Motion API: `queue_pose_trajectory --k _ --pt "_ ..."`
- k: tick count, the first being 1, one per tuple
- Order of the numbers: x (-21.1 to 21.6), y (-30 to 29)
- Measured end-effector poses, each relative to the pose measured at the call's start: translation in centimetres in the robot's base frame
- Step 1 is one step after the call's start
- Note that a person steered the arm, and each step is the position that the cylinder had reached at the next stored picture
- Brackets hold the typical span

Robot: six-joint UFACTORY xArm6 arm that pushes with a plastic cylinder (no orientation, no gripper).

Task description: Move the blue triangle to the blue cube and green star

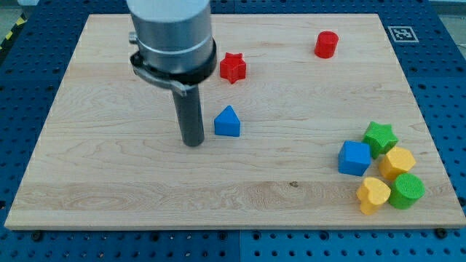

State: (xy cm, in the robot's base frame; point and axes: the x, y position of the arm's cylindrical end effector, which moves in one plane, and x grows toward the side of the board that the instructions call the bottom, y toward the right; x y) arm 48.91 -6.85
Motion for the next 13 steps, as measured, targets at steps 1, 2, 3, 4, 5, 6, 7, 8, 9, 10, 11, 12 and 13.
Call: queue_pose_trajectory --k 1,2,3,4,5,6,7,8,9,10,11,12,13 --pt "-0.3 3.8" --pt "-0.2 7.5" --pt "-1.0 5.0" --pt "-2.7 2.7" --pt "-2.8 5.8" --pt "-2.8 6.1" --pt "-2.8 6.1" --pt "-3.0 8.2" --pt "-3.0 9.5" --pt "-3.0 9.5" --pt "-3.0 10.4" --pt "-2.8 15.9" --pt "-2.2 17.5"
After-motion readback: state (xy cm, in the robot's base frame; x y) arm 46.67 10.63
